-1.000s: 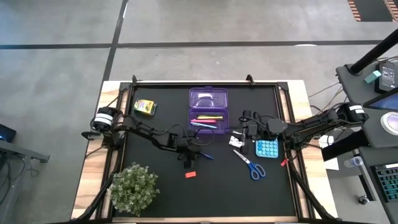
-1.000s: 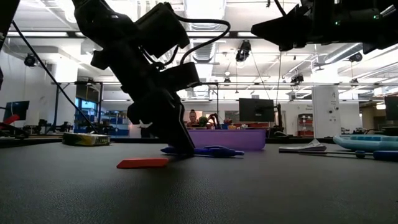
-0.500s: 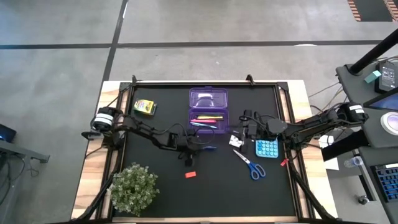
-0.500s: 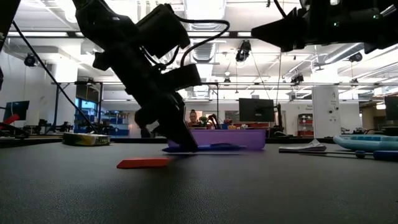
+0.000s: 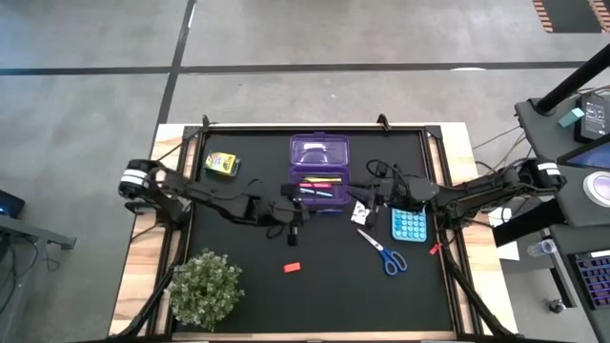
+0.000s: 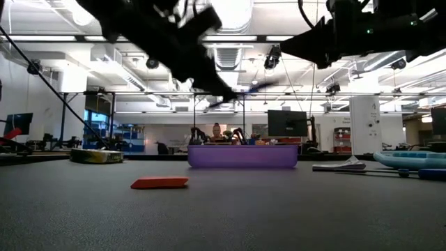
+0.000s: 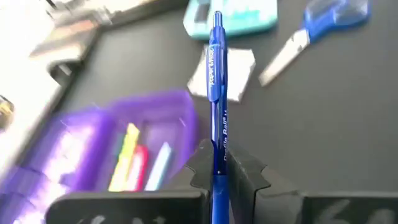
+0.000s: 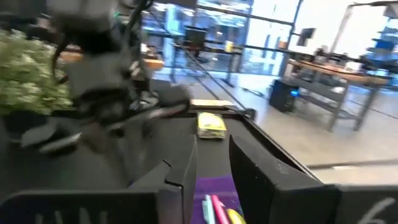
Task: Pack school essentials
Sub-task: Put the blue pen into the purple box
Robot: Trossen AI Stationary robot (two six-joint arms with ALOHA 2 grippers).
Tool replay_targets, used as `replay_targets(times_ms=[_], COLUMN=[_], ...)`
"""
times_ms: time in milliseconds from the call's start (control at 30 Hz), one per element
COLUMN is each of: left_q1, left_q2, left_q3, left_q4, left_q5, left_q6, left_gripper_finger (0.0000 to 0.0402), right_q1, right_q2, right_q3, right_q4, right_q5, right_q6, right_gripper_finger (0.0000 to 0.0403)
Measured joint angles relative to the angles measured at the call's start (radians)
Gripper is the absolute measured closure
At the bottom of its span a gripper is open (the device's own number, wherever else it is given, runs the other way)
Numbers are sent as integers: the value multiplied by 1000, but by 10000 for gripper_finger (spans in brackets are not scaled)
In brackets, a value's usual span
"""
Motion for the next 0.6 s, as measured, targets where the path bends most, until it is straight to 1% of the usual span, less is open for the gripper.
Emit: replay_targets(times_ms=[67, 133, 333, 400, 500, 600], left_q1=[0, 0, 2, 2, 2, 2], left_q2=[-42, -79, -196, -228, -274, -294], left_q3=[-4, -15, -80, -97, -141, -176], left_q4=[27, 52, 47, 87, 196, 300], left_q5=[-17, -22, -60, -61, -56, -40], left_q6=[28, 53, 86, 93, 104, 103], left_gripper_finger=[399, 399, 399, 399, 400, 400], right_q1=[-9, -10, -11, -12, -13, -13], right_q2=[1, 10, 48, 79, 158, 263], right_q3=[0, 0, 0, 0, 0, 4], right_q4=[1, 1, 8, 37, 172, 357], right_q5=[-63, -91, -95, -95, -103, -105], right_q6=[-12, -30, -49, -44, -29, -11], right_gripper_finger=[296, 284, 259, 257, 260, 266])
